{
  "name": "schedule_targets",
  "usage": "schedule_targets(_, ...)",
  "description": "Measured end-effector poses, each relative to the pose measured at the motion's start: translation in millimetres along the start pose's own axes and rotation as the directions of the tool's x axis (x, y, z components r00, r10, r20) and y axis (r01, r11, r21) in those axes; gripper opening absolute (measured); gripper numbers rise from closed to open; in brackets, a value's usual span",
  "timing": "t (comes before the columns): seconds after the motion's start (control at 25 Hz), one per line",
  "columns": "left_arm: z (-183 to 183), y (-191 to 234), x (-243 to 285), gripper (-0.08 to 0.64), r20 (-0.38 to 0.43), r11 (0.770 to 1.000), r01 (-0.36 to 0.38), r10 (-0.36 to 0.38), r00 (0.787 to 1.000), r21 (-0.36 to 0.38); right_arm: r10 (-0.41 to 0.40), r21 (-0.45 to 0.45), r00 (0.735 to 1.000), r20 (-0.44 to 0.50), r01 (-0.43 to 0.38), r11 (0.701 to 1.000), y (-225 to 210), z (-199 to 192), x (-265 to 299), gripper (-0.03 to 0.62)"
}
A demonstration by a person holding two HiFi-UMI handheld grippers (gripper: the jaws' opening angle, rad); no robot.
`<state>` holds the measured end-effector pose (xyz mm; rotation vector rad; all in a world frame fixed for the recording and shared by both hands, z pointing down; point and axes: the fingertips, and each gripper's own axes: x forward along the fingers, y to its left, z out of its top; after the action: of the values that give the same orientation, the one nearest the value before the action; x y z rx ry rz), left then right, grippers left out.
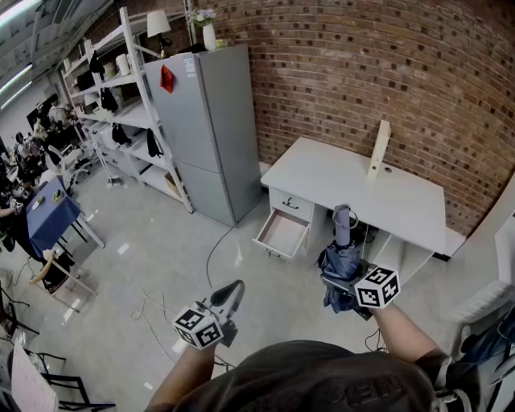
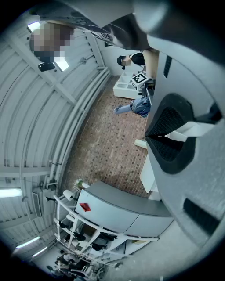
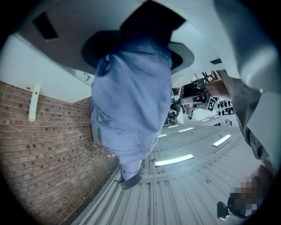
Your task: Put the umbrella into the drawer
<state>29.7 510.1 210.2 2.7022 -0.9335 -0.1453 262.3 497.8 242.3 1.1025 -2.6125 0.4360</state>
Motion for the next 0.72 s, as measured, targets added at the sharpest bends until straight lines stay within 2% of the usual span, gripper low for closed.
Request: schedule_targets(0.72, 3.7, -10.3, 17.1, -0.002, -0.011, 0.999, -0.013, 0.014, 1.000, 0.034, 0.019, 0.011, 1.000, 0.012, -0.019, 1.000, -16.8, -0.3, -10.8, 0.249)
